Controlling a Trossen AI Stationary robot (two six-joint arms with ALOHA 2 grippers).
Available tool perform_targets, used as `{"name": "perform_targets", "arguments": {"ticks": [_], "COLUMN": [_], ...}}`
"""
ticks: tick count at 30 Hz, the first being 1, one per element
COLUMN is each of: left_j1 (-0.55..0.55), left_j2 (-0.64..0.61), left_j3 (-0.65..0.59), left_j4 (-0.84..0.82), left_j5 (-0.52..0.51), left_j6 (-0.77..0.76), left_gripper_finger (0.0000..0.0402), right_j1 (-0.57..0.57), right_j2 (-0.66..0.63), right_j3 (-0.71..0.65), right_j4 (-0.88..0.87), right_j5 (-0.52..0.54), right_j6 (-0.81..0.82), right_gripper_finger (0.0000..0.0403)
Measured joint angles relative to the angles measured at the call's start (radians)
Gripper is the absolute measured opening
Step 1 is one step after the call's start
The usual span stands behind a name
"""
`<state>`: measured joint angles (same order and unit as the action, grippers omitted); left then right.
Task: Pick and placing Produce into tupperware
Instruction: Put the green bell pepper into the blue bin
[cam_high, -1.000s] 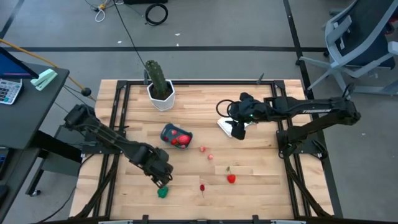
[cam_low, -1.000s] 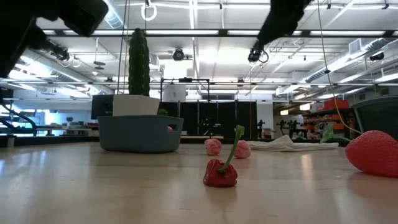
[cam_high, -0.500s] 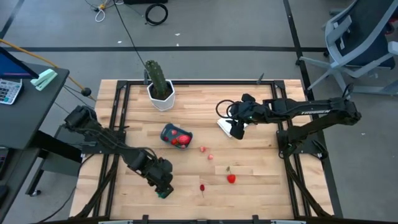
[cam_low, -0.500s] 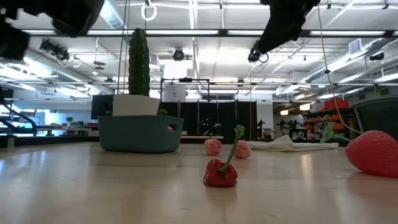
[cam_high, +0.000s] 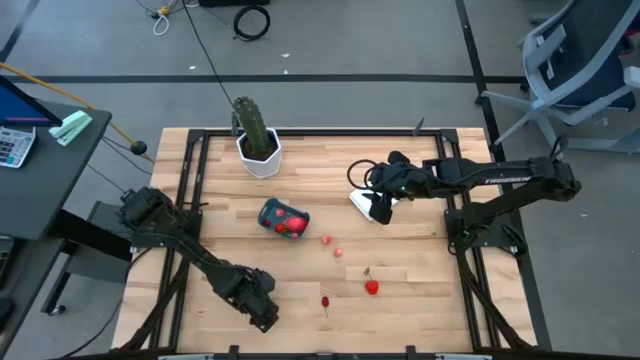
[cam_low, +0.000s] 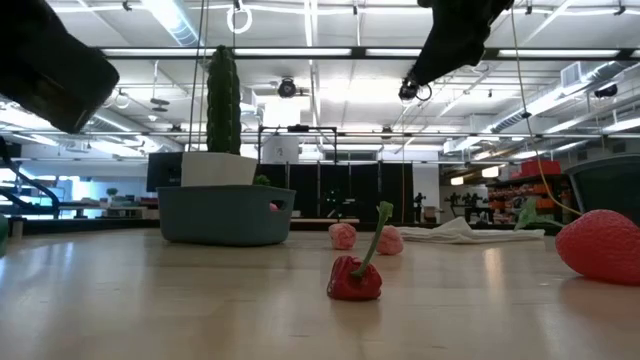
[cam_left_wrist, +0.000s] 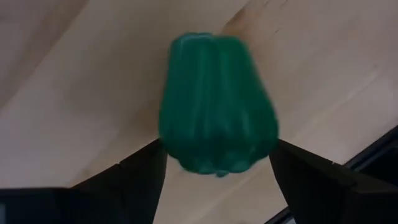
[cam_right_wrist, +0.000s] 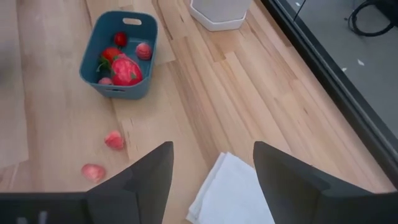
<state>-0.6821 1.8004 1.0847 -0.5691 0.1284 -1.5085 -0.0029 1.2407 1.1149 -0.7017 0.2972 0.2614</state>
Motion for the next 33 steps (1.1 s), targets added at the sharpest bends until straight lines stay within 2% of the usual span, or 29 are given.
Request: {"name": "perform_targets", "arguments": {"ticks": [18, 33], "left_j1": [0.079, 0.049], "left_j2": [0.002, 0.002], "left_j3": [0.000, 0.000], "left_j4": [0.029, 0.083], "left_j5": [-0.042, -0.052], "left_j6": [0.028, 0.000], "left_gripper_finger": [0.0289, 0.0289], "right_j1": [0.000, 0.000], "right_j2": [0.000, 0.000], "right_j3": [0.000, 0.000], "right_j4": [0.000, -0.001], "right_j5": [-0.025, -0.025], "right_j6": [0.007, 0.005], "right_gripper_finger": [0.0230, 0.0230]}}
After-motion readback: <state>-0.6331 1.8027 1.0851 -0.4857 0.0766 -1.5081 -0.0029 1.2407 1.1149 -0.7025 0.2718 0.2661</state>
